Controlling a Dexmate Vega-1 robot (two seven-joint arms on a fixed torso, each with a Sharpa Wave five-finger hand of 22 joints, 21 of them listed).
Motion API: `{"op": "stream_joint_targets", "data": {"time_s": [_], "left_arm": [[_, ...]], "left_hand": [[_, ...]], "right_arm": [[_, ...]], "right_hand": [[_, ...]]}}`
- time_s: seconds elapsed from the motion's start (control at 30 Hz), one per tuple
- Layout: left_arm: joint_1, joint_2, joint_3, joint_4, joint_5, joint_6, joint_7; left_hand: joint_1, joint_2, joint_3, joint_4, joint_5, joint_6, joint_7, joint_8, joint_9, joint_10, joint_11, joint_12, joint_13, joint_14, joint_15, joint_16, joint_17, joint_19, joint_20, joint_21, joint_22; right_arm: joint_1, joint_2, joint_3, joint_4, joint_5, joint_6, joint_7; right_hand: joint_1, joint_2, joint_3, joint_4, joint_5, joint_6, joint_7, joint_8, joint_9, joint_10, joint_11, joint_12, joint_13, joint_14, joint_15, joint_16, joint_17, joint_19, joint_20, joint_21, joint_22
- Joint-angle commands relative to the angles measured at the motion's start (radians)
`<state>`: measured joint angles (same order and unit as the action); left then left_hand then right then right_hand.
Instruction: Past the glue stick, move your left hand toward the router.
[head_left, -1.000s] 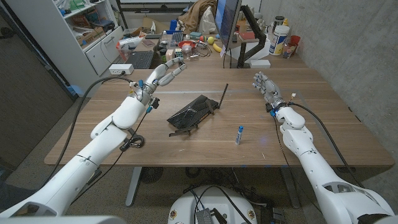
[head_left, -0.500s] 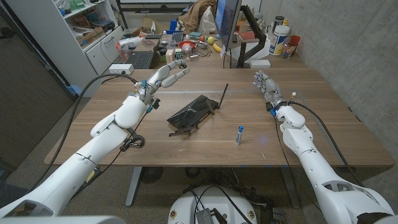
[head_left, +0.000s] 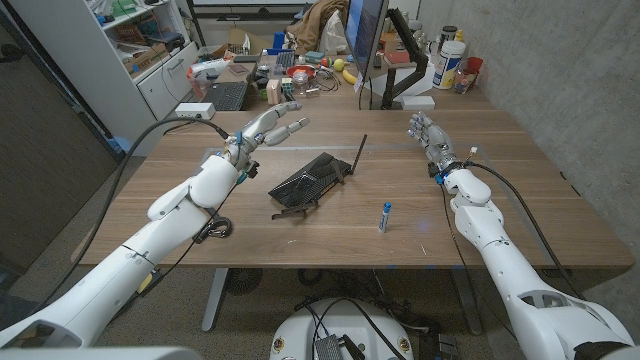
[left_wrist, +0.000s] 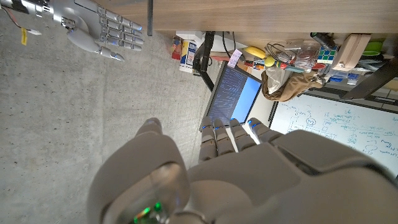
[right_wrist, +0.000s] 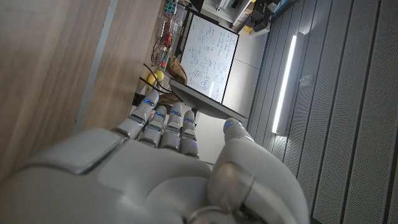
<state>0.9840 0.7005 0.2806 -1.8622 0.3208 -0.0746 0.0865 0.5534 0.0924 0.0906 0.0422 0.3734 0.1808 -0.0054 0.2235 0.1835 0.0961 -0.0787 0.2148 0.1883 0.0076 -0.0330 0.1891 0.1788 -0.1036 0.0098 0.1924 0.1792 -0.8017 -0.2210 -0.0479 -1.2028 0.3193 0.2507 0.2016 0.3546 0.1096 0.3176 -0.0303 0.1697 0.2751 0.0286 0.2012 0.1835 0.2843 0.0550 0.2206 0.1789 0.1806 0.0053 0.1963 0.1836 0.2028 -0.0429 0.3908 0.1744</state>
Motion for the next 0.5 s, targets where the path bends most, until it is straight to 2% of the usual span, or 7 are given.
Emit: {"op": "stream_joint_targets", "data": {"time_s": [0.03,0.5], "left_arm": [[-0.019,0.013,0.043,0.004,0.047,0.025,-0.021],[-0.035,0.01,0.066,0.022,0.042,0.032,-0.041]], "left_hand": [[0.013,-0.001,-0.001,-0.006,-0.001,0.009,-0.004,0.001,0.004,0.008,-0.003,0.001,0.003,0.008,-0.022,0.003,0.002,-0.002,0.005,0.008,0.002],[0.015,-0.004,-0.003,-0.008,-0.003,0.013,-0.01,-0.001,0.004,0.009,-0.006,-0.001,0.004,0.009,-0.025,0.003,0.003,0.0,0.014,0.009,0.002]], "right_arm": [[0.0,0.001,0.0,0.004,0.002,0.009,-0.003],[0.021,0.001,0.002,0.04,0.007,0.02,0.016]], "right_hand": [[-0.01,0.001,0.002,-0.007,0.007,0.008,-0.005,-0.004,0.006,0.008,-0.001,-0.002,0.006,0.01,-0.004,-0.003,0.003,0.009,-0.001,-0.004,0.003],[-0.011,0.002,0.002,-0.007,0.007,0.009,-0.008,-0.005,0.006,0.009,-0.003,-0.003,0.006,0.012,-0.004,-0.003,0.003,0.01,0.0,-0.009,0.003]]}}
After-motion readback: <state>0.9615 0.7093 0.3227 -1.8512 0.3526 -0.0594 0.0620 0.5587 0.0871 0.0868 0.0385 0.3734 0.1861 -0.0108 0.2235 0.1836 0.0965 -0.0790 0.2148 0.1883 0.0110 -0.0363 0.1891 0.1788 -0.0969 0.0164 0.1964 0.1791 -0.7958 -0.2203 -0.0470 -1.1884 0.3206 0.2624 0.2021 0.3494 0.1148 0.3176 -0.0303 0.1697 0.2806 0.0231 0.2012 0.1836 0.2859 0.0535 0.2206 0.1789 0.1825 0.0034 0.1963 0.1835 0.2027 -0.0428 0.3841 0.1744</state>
